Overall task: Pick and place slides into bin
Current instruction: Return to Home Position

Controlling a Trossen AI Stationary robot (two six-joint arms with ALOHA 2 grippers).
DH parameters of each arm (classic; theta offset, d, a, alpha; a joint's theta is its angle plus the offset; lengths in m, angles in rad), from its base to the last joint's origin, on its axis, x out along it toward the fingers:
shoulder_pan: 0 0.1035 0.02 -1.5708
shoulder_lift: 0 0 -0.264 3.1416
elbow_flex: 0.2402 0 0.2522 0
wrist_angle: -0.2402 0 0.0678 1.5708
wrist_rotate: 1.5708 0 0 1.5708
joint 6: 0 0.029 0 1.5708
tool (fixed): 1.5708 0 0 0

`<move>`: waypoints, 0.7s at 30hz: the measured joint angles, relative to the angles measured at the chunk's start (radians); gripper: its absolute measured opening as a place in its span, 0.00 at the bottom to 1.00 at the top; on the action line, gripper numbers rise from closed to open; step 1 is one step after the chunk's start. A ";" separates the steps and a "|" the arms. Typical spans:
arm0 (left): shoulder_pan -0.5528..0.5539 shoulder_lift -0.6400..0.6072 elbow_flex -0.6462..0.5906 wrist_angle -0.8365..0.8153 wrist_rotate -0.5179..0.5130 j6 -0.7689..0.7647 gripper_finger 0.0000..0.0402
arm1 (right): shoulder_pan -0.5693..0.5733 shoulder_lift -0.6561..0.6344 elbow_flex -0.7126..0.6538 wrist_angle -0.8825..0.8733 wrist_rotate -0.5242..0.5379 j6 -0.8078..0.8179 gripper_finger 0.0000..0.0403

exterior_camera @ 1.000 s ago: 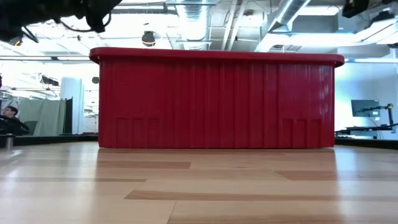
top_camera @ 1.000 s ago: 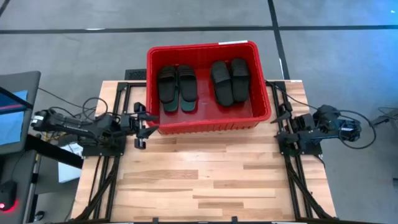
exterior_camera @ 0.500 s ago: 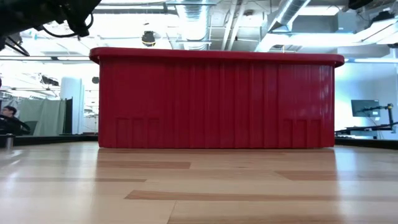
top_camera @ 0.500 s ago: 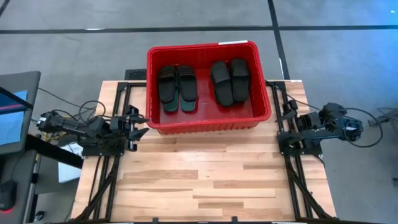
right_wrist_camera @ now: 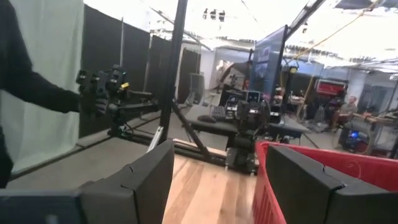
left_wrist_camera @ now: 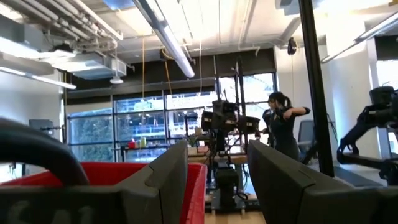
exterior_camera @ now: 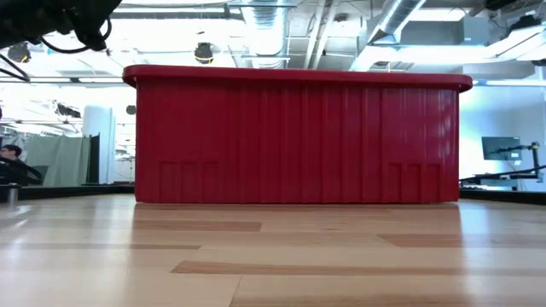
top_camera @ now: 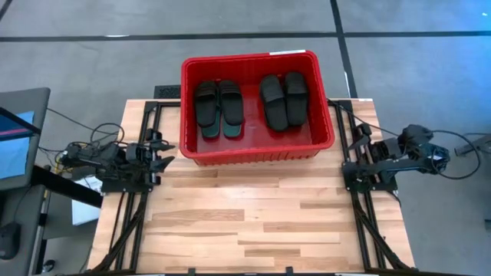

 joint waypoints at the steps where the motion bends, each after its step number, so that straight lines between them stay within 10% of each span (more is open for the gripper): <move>1: 0.000 0.001 0.000 -0.002 0.000 0.000 0.39 | 0.000 0.000 0.002 -0.010 -0.013 0.002 0.60; 21: -0.024 0.001 0.000 -0.034 0.137 -0.098 0.39 | 0.000 0.000 -0.121 0.127 -0.113 0.075 0.59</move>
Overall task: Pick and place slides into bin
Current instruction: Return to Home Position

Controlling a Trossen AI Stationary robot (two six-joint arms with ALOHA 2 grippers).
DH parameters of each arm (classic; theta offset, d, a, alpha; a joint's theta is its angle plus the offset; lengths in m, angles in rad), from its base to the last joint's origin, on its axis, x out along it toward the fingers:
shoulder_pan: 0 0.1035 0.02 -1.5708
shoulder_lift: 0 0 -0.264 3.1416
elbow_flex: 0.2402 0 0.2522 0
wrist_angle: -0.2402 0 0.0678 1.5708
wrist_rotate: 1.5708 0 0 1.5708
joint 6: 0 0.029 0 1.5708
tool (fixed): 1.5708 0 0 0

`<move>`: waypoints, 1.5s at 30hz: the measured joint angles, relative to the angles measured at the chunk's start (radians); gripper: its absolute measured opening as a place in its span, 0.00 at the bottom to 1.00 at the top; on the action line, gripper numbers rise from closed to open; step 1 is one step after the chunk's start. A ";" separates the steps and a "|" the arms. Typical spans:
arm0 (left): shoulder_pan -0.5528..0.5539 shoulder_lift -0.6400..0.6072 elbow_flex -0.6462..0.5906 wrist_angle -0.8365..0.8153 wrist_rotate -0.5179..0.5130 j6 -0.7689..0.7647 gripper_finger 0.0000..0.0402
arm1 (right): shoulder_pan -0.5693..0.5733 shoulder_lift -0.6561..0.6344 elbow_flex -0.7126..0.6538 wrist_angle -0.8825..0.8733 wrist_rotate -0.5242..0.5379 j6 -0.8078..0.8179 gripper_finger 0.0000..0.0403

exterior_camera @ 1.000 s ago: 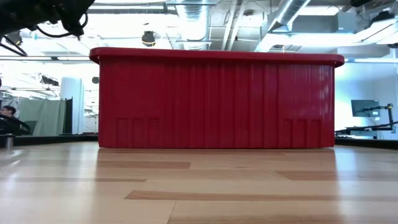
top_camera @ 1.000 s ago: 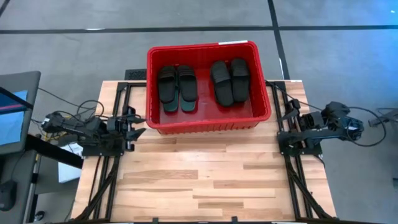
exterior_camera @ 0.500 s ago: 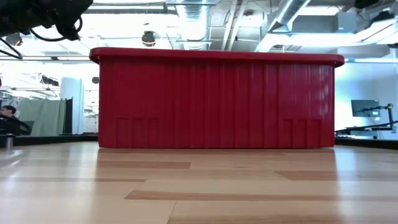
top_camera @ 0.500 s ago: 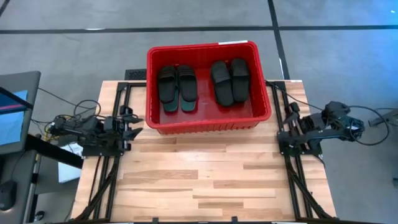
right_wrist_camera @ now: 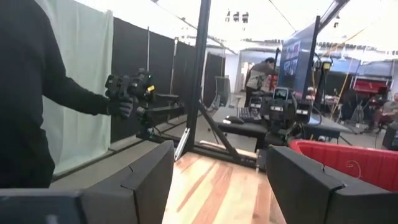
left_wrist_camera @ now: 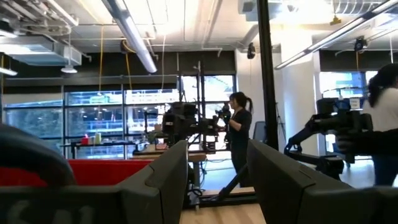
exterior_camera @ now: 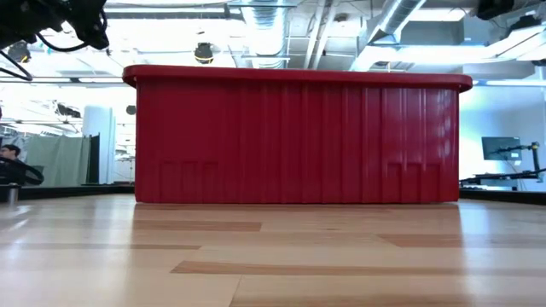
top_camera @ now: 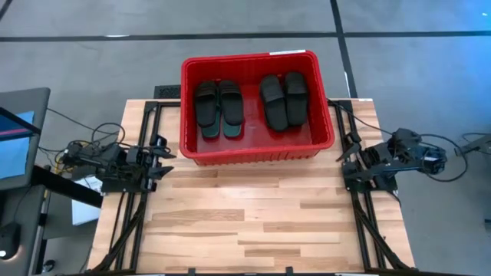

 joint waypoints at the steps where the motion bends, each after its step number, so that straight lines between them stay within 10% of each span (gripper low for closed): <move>1: -0.003 0.000 0.000 0.000 -0.004 -0.002 0.39 | 0.000 0.000 -0.010 0.017 0.000 0.001 0.59; 18: -0.038 0.077 0.157 -0.136 -0.099 0.002 0.39 | 0.000 0.000 -0.005 0.005 0.076 0.059 0.59; 29: -0.037 0.138 0.208 -0.258 -0.330 -0.083 0.39 | -0.002 0.000 -0.001 -0.050 0.152 0.081 0.59; 45: -0.037 0.137 0.208 -0.288 -0.335 -0.123 0.39 | -0.002 0.000 -0.001 -0.049 0.148 0.085 0.59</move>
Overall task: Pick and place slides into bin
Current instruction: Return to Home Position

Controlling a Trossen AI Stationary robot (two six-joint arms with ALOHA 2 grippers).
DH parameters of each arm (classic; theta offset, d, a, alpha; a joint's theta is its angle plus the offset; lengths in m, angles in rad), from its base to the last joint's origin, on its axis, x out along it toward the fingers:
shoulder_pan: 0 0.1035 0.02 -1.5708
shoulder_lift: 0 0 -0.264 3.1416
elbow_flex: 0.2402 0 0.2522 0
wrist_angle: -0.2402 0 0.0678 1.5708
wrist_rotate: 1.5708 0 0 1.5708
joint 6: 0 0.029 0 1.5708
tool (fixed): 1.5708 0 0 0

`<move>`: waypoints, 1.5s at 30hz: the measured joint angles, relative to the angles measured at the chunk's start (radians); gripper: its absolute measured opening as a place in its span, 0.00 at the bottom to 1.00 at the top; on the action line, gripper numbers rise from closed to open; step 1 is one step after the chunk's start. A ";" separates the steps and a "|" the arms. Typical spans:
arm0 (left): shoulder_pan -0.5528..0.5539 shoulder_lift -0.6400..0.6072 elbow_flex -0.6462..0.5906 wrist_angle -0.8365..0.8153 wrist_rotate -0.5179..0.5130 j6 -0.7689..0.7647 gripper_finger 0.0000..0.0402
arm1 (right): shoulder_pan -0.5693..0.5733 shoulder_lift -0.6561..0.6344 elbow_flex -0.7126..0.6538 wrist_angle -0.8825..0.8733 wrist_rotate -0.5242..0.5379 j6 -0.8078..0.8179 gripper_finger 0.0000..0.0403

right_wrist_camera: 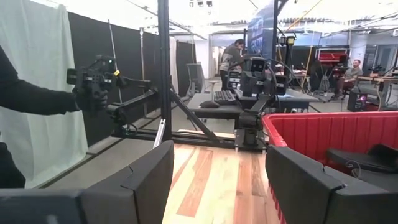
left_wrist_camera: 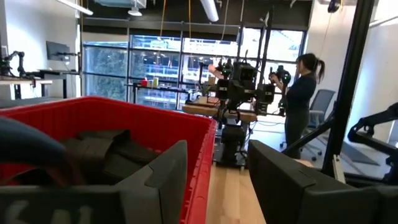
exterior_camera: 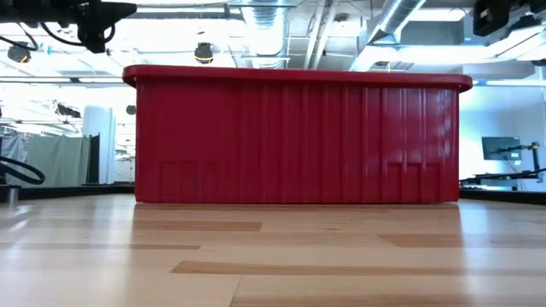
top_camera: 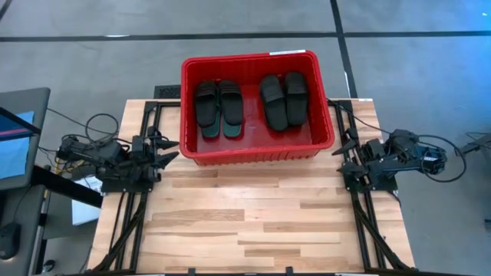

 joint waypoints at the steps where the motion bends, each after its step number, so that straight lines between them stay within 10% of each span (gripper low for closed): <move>1: 0.000 0.000 0.000 0.000 0.000 0.012 0.39 | 0.000 0.000 0.000 0.000 0.000 0.000 0.59; 11: 0.000 -0.002 0.000 -0.019 -0.001 0.010 0.39 | 0.000 0.000 -0.001 0.014 -0.001 0.001 0.59; 16: 0.000 -0.001 0.000 -0.044 0.192 0.259 0.39 | 0.001 0.000 -0.001 0.018 -0.058 -0.047 0.59; 32: 0.173 -0.009 -0.001 -0.098 0.556 0.266 0.39 | -0.001 0.000 -0.001 0.000 -0.084 -0.087 0.59; 45: 0.297 -0.009 -0.001 -0.079 0.614 0.267 0.39 | -0.001 0.000 -0.001 -0.003 -0.048 -0.086 0.59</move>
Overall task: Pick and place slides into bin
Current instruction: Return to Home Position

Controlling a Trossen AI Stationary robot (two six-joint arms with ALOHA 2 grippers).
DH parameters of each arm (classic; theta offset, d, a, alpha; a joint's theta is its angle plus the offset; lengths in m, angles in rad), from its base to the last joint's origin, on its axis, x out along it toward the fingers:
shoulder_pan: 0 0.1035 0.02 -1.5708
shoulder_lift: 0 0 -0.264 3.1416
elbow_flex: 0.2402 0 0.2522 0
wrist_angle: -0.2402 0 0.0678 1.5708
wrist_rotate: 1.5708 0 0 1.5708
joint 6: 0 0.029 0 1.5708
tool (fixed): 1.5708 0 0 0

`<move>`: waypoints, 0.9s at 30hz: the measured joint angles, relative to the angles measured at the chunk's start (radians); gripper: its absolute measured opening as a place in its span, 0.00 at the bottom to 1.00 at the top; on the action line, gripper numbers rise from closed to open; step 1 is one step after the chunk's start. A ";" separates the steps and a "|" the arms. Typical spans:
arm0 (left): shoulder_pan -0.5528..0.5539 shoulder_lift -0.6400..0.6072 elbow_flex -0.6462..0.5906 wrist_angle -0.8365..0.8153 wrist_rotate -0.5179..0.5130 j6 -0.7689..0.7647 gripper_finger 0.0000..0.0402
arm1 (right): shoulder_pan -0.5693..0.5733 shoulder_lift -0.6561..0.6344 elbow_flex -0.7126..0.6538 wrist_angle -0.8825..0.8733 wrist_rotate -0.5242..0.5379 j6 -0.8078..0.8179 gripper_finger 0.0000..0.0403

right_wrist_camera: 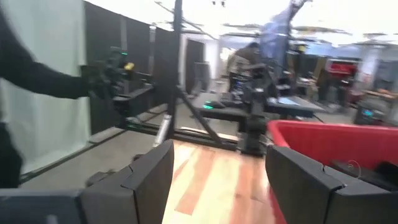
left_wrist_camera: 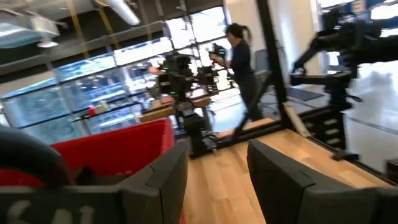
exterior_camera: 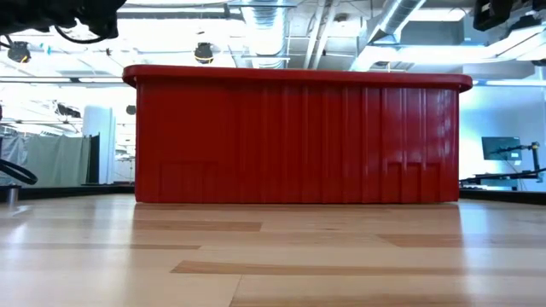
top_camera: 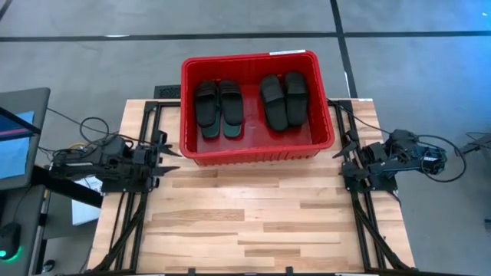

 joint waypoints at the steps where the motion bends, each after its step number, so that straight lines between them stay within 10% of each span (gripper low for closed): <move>1: 0.000 0.000 0.000 0.006 -0.020 0.000 0.39 | 0.000 0.000 0.000 -0.007 0.024 0.005 0.59; 27: 0.000 0.000 0.000 -0.006 -0.149 -0.007 0.39 | 0.000 0.000 0.000 -0.034 0.133 -0.001 0.59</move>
